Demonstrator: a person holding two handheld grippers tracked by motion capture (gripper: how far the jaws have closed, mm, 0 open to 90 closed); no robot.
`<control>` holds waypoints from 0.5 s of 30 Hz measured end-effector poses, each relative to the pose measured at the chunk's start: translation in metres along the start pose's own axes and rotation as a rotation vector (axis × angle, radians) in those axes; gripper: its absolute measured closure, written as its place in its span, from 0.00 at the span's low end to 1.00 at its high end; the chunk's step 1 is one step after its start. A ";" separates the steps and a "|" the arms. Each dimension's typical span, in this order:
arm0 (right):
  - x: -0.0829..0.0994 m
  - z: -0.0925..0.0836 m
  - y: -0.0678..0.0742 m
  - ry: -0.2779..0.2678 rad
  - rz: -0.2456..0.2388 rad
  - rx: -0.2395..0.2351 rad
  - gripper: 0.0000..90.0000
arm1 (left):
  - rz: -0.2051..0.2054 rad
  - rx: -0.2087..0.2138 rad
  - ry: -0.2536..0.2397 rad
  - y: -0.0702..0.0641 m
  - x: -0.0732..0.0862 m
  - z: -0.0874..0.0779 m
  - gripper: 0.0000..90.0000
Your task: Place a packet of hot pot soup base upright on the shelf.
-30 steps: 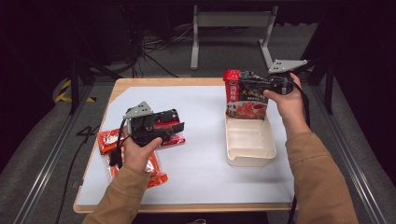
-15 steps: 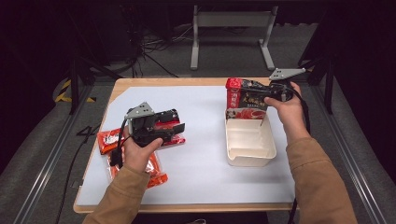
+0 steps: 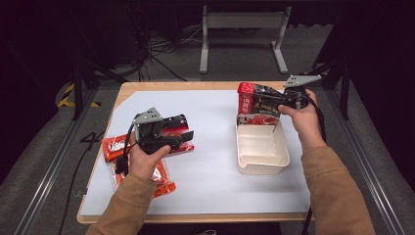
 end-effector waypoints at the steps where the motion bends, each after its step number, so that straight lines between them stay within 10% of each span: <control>1: 0.000 0.000 0.000 0.000 0.002 0.000 0.81 | -0.004 0.000 0.004 -0.001 0.001 0.001 0.31; 15: -0.006 -0.018 0.001 -0.049 0.119 0.067 0.48 | 0.086 -0.029 0.080 0.001 0.018 -0.003 0.26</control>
Point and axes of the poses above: each handheld gripper's, and its own axes: z roughly forward along the jaws, x roughly out of its underside, y roughly to its left, the point moved 8 cm from there along z, roughly forward along the jaws, and after that the axes turned 3 degrees about -x, right-handed, at the moved point
